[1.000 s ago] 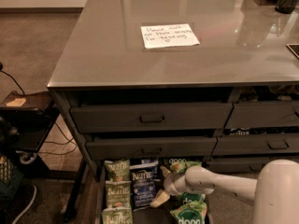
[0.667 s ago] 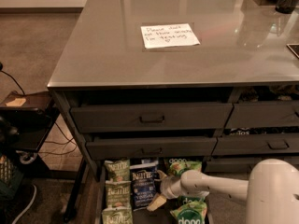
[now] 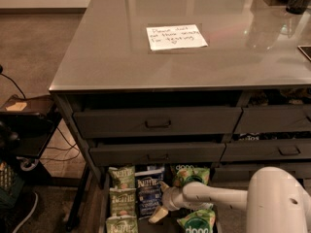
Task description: Pick blue chip bag from bottom drawer and place on counter
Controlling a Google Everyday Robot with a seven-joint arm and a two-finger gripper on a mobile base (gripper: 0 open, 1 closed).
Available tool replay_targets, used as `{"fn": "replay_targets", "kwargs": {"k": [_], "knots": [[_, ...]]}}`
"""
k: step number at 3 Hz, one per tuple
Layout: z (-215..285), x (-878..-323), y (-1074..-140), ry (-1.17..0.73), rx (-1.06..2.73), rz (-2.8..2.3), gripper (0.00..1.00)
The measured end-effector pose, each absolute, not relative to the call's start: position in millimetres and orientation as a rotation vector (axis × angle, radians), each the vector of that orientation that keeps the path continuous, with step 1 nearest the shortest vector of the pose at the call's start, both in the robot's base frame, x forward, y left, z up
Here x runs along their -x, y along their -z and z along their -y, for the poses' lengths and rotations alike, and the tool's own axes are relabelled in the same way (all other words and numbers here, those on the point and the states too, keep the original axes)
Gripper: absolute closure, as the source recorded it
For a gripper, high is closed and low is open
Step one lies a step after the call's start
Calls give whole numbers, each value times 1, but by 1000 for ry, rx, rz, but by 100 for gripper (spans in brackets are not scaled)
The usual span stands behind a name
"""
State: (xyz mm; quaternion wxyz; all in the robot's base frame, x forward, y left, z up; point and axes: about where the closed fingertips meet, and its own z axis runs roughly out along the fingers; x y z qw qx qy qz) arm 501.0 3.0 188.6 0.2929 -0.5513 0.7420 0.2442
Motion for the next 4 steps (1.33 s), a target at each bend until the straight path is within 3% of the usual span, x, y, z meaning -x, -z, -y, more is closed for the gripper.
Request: {"fn": "replay_targets", "kwargs": {"k": [4], "knots": [[5,-538,-134,-547,1428,-2024,0]]}}
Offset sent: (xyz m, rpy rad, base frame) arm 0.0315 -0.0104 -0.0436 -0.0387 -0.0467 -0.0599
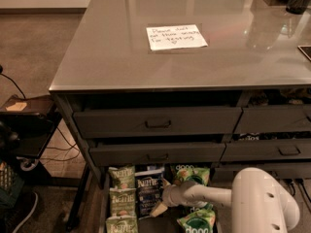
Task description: Pick blue chip bag from bottom drawer and place on counter
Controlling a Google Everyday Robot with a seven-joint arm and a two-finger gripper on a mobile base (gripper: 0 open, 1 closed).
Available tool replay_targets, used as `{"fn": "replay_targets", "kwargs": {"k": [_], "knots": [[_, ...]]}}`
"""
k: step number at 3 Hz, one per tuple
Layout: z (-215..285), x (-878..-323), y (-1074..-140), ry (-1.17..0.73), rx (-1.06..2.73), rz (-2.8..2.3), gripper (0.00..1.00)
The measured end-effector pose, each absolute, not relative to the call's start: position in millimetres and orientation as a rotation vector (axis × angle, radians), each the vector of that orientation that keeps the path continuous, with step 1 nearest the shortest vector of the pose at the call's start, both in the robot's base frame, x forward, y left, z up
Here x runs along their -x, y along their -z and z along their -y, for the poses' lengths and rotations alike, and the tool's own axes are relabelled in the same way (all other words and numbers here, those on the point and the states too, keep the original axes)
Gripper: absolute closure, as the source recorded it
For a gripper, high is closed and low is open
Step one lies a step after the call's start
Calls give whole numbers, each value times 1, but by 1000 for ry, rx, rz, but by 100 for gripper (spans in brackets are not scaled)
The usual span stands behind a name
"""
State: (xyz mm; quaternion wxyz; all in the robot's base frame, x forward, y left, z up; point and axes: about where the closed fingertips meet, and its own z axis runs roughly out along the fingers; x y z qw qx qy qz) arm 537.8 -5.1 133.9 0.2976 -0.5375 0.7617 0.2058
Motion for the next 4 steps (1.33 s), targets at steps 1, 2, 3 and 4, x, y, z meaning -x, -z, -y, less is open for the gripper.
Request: {"fn": "replay_targets", "kwargs": {"k": [1,2,3,4], "knots": [[1,-538,-124,-557,1425,-2039,18],[-2,-536,-123,-566,1421,-2048,43],[-2,-528,-130,-564,1409,-2063,66],[0,-519,-140,-558,1390,-2068,89]]}}
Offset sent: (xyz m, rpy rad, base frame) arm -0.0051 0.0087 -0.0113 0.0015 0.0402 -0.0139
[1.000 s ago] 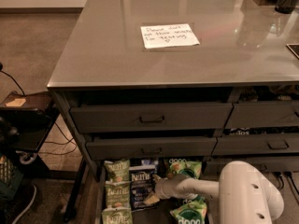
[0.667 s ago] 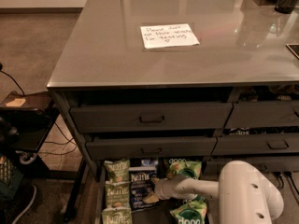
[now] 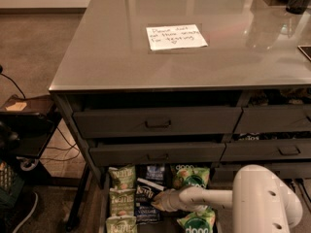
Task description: Pick blue chip bag from bottom drawer and place on counter
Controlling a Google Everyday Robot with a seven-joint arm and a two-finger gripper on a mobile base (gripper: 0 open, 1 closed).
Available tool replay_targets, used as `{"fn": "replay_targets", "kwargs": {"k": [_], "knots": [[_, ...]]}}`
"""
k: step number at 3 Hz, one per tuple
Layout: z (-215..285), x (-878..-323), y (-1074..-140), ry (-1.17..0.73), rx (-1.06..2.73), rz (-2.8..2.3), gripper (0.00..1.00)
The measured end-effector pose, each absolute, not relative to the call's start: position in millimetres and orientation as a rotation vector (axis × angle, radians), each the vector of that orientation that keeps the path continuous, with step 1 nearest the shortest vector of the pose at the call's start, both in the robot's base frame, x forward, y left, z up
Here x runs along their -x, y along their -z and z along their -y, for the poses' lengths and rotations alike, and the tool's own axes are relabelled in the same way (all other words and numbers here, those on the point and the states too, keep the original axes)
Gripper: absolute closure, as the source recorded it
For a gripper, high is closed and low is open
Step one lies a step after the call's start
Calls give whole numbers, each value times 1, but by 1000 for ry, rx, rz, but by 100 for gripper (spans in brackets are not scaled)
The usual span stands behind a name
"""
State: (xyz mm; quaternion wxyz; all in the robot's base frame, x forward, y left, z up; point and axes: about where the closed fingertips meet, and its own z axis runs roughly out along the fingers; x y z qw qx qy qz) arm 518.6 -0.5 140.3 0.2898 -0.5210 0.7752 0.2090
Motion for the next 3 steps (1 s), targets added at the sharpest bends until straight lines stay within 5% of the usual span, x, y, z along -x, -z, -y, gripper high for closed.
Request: {"fn": "replay_targets", "kwargs": {"k": [1,3], "knots": [[3,-512,-152,-542,1391,-2055,100],[6,-504,-205,-543,1438,-1943,100]]}}
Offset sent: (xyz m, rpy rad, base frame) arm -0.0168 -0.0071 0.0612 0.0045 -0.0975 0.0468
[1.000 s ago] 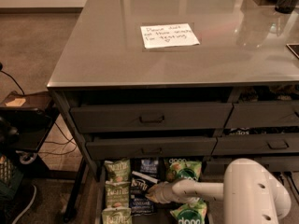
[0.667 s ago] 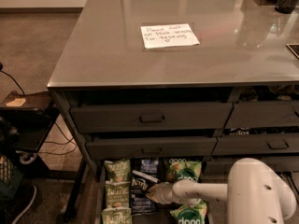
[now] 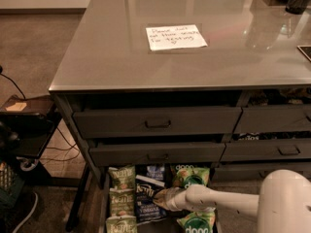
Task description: Pick blue chip bag from bottom drawer and place on counter
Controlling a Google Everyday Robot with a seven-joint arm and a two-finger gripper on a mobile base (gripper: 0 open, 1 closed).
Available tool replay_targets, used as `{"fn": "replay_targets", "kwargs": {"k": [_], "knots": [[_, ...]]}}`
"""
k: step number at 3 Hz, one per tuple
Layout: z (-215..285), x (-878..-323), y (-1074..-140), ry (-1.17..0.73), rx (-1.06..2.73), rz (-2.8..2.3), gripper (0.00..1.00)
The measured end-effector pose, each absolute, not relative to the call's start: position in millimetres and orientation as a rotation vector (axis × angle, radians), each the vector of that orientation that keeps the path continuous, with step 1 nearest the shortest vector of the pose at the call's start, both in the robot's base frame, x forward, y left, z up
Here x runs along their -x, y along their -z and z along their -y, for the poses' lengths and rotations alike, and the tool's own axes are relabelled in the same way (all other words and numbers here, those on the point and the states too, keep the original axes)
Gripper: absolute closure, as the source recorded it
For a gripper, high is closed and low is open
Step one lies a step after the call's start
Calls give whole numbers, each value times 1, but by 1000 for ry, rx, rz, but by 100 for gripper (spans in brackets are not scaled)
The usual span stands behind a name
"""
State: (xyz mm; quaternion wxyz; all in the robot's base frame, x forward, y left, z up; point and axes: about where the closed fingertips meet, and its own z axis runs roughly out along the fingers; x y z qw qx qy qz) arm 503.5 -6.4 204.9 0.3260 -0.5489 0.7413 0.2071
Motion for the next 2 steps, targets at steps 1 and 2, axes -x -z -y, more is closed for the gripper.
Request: {"fn": "replay_targets", "kwargs": {"k": [1,2], "knots": [[20,-499,-250,-574,1492,-1887,100],[35,-496,-296,-580,1534,-1869,100]]}}
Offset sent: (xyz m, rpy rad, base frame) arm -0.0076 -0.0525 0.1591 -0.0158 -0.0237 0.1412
